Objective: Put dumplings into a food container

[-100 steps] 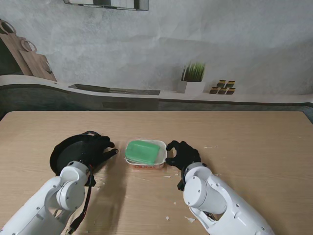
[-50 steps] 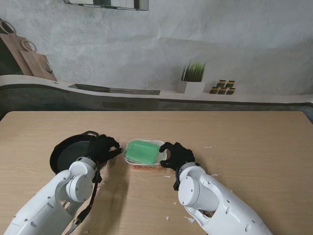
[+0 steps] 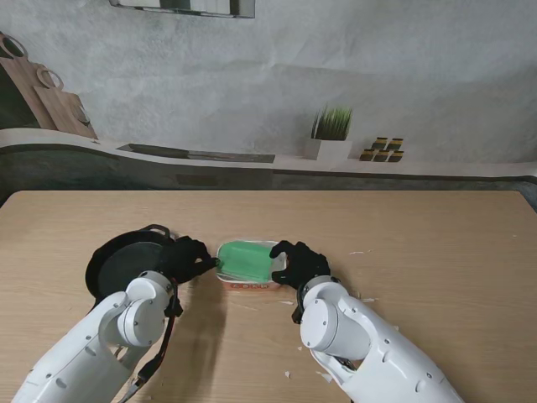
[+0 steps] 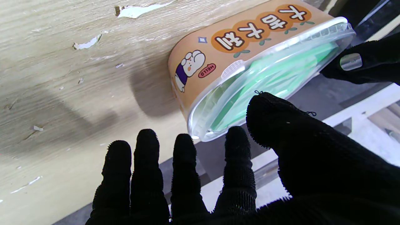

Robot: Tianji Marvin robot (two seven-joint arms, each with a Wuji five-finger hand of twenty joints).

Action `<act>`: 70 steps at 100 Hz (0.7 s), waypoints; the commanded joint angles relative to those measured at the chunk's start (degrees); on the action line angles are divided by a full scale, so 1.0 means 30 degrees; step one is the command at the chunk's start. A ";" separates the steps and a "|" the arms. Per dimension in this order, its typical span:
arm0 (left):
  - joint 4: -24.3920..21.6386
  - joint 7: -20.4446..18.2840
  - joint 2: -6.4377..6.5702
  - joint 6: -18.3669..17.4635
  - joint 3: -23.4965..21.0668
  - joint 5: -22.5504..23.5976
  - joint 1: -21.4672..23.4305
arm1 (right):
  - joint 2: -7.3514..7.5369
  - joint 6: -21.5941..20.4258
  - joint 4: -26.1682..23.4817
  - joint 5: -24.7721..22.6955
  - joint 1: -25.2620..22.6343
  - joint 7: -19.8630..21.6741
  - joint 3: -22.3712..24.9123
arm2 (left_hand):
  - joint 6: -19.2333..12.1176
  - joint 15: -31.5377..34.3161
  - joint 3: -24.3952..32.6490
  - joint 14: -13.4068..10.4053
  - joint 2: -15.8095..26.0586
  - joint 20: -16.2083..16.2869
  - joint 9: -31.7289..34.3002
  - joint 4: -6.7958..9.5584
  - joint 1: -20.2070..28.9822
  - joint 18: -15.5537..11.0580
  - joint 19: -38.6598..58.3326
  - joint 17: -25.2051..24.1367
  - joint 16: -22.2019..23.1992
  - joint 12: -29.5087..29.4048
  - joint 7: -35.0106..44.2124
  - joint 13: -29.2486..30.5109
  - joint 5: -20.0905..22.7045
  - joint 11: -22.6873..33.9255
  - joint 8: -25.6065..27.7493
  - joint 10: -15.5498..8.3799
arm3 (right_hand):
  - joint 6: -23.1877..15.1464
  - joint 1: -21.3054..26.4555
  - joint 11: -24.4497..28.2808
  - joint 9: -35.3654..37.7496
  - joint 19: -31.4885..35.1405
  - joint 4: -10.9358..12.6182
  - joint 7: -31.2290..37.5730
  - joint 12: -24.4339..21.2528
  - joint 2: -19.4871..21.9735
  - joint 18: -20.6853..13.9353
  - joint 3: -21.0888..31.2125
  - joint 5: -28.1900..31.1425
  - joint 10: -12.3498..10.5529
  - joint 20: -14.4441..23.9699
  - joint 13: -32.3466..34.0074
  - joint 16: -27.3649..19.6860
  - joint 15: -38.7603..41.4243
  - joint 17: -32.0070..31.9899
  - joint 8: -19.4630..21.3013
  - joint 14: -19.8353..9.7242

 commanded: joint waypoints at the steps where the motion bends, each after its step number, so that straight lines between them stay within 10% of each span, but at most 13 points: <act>1: -0.0218 -0.0334 -0.0084 -0.0148 0.0038 0.0057 0.0109 | -0.0185 0.0055 -0.0066 0.0021 -0.0054 0.0215 -0.0005 | 0.0016 0.0279 0.0317 0.0077 0.0304 -0.0276 0.0341 0.0340 0.0048 -0.0077 -0.0718 -0.0111 0.0207 0.0243 0.0235 0.0255 0.0927 0.0295 0.0243 0.0032 | -0.0503 -0.0369 0.0493 0.0140 0.0621 0.0664 0.0173 0.0180 0.0028 -0.0607 0.0372 -0.0395 -0.0568 -0.0292 -0.0085 0.0142 0.0317 -0.0339 0.0402 -0.0367; 47: -0.0689 -0.0335 0.0229 -0.1598 -0.0382 0.1798 0.0619 | -0.0093 0.0065 0.0240 -0.0219 0.0349 0.0551 -0.0234 | -0.1401 0.1465 0.0556 0.0704 -0.0375 0.0499 0.2029 0.0427 -0.0183 0.0321 0.0004 -0.0337 0.0793 0.0740 0.1868 0.1367 0.2657 0.0723 0.1376 -0.0067 | -0.0467 0.0062 -0.0020 -0.0280 0.0640 0.0713 0.0167 -0.0029 0.0053 -0.0652 0.0453 0.0341 -0.0672 -0.0439 -0.0213 0.0074 0.0179 -0.0433 0.0402 -0.0528; 70: -0.0644 0.0427 0.0277 -0.1542 -0.0420 0.3226 0.0527 | -0.0205 -0.0218 0.0934 -0.0726 0.0637 0.0003 -0.0473 | -0.2088 0.2125 0.1974 0.0655 -0.2904 0.1569 0.1340 0.0098 -0.0632 0.0564 0.0393 -0.0112 0.1150 0.1296 0.3198 0.1420 0.1105 0.1120 0.2247 -0.0197 | -0.0594 0.0484 -0.0180 -0.1033 0.0942 0.0759 0.0025 -0.0120 0.0070 -0.1026 0.0663 0.0975 -0.0972 -0.0314 -0.0805 -0.0002 -0.0008 -0.0541 0.0332 -0.1007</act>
